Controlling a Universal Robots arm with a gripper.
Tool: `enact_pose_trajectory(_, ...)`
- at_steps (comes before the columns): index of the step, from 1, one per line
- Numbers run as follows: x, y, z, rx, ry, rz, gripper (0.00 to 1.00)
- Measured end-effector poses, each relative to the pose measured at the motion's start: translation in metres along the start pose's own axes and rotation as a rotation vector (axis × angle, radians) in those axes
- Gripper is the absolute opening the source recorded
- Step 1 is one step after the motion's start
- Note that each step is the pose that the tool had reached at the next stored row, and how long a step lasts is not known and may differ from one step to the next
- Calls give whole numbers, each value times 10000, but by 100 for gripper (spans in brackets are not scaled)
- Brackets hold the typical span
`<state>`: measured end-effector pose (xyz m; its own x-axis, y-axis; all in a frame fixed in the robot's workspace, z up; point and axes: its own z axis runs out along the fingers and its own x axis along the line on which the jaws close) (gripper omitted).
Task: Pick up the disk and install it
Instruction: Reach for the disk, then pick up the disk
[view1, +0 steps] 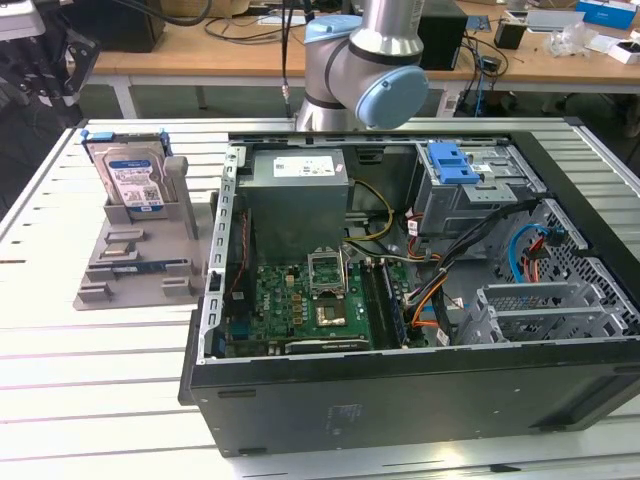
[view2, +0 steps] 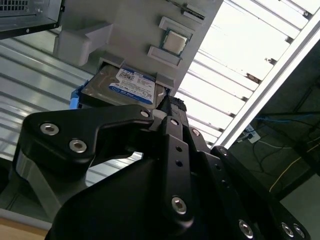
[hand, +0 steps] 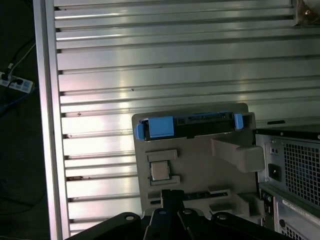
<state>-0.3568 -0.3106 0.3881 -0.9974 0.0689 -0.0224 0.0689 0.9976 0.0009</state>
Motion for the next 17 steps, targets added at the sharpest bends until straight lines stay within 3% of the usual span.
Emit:
enact_pose_trajectory(7, -1, 0, 0, 0, 1, -18, 11)
enact_pose_trajectory(14, -1, 0, 0, -29, 1, -1291, 11)
enact_pose_trajectory(17, -1, 0, 0, -45, 2, -2053, 11)
